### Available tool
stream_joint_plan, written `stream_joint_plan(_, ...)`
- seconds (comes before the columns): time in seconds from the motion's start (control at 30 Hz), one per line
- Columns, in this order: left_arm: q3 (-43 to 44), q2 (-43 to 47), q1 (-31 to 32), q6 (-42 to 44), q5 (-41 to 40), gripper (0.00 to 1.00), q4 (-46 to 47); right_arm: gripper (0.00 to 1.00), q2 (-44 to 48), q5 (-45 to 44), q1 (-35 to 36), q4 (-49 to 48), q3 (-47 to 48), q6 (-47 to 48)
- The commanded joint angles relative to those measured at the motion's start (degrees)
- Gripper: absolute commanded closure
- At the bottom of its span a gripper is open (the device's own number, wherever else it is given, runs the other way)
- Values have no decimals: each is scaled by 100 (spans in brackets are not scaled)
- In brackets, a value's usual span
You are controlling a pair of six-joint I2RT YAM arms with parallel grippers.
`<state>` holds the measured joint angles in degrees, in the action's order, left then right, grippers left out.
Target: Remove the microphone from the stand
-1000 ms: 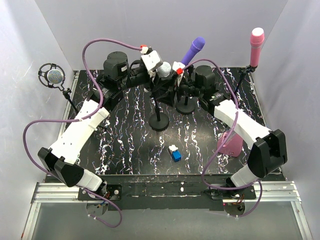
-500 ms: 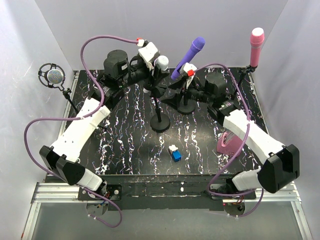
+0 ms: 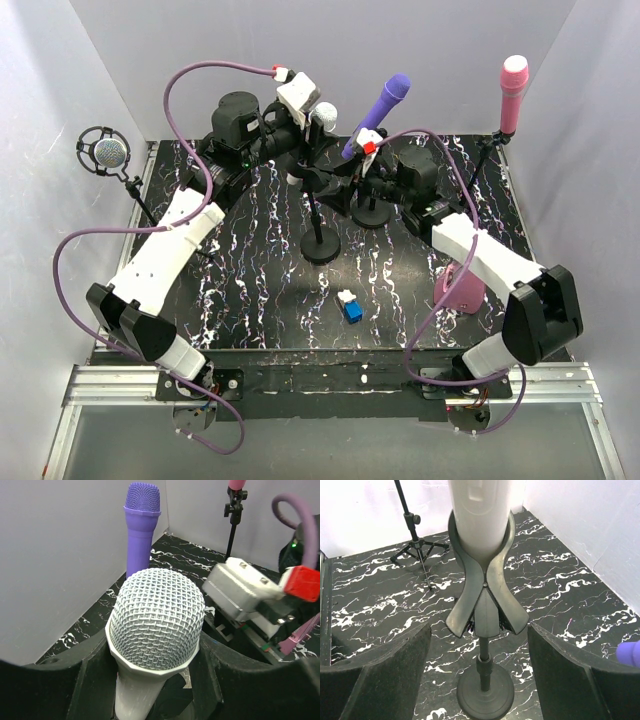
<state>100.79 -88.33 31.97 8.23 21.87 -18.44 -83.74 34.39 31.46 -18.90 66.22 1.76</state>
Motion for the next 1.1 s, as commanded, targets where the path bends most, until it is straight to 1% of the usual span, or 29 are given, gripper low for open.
stream_joint_plan(0.0, 160, 27, -6, -480, 361, 100, -485, 16, -168, 147, -9, -527, 392, 105)
stream_joint_plan(0.27, 116, 62, -129, -454, 511, 100, -608, 17, -309, 348, -9, -861, 436, -114)
stream_joint_plan(0.37, 99, 53, -190, -427, 634, 100, -591, 19, -370, 612, -9, -765, 453, -106)
stream_joint_plan(0.43, 107, 18, -234, -445, 696, 100, -556, 20, -441, 621, 0, -738, 489, -132)
stream_joint_plan(0.57, 160, -26, -305, -463, 801, 100, -538, 26, -581, 551, 0, -659, 612, -132)
stream_joint_plan(0.7, 160, -61, -375, -515, 977, 100, -538, 27, -669, 384, 0, -800, 656, -132)
stream_joint_plan(0.73, 151, -70, -384, -515, 995, 100, -530, 28, -704, 358, 0, -826, 682, -289)
stream_joint_plan(0.83, 142, -79, -419, -533, 1047, 100, -538, 33, -740, 262, 0, -957, 700, -387)
stream_joint_plan(0.9, 151, -88, -446, -542, 1074, 100, -547, 32, -740, 235, 0, -1011, 717, -413)
stream_joint_plan(1.0, 142, -122, -472, -559, 1127, 100, -530, 29, -810, 314, 18, -993, 796, -466)
stream_joint_plan(1.07, 160, -131, -481, -577, 1162, 100, -521, 29, -845, 340, 44, -950, 831, -405)
